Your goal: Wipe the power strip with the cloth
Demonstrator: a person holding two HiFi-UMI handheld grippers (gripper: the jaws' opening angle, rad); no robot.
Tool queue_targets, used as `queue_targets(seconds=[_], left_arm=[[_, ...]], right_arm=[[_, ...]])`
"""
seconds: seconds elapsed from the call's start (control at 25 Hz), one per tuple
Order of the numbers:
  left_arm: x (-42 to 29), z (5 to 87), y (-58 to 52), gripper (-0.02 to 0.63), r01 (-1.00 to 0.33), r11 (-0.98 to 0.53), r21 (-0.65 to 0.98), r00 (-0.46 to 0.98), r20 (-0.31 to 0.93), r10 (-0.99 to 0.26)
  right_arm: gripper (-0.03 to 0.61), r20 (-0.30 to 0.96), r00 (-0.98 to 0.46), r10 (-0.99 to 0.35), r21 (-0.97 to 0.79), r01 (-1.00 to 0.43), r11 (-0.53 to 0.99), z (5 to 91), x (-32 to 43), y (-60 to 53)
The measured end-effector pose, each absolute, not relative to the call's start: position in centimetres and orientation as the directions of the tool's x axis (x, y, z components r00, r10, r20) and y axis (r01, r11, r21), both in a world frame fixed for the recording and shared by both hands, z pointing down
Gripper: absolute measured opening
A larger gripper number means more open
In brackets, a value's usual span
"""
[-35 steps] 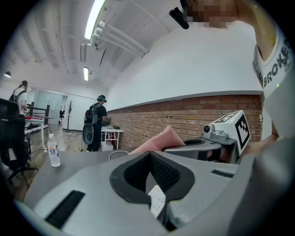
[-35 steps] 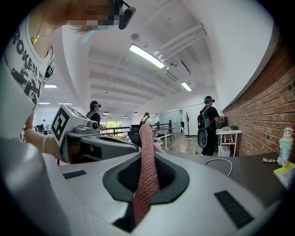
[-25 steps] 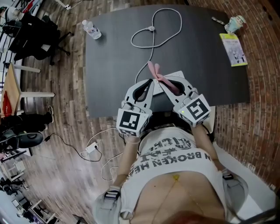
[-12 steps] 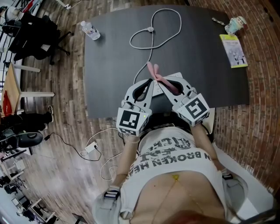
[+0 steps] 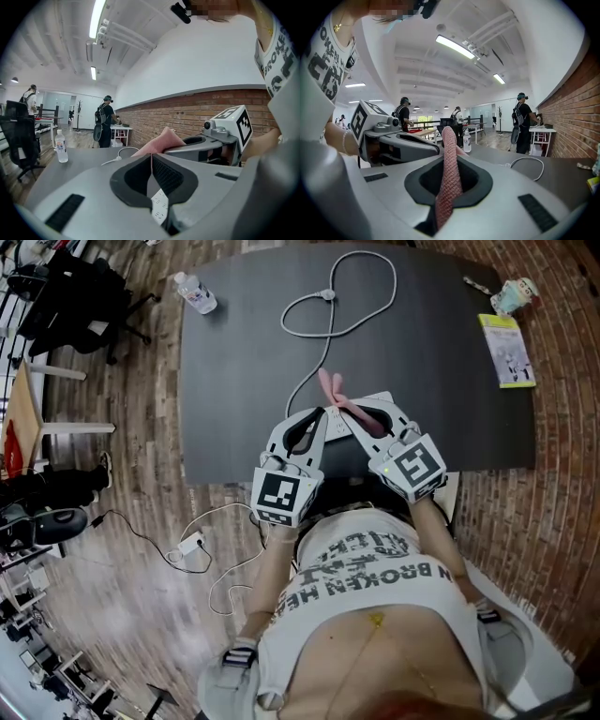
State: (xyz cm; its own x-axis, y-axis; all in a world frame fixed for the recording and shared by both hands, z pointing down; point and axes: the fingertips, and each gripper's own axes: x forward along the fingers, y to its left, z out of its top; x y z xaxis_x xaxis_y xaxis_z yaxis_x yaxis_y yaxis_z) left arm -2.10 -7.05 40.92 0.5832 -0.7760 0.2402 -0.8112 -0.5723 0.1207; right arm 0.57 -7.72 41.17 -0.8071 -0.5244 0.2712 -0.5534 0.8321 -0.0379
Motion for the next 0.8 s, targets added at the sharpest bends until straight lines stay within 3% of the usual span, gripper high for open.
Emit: queue_targets(seconds=[0.8], left_arm=[[-4.5, 49.4, -6.0, 0.008, -0.843, -0.491, 0.219, 0.537, 0.370, -0.758]], right_arm=[[0.017, 0.420, -0.807, -0.414, -0.061, -0.481, 0.875, 48.1, -1.9, -8.0]])
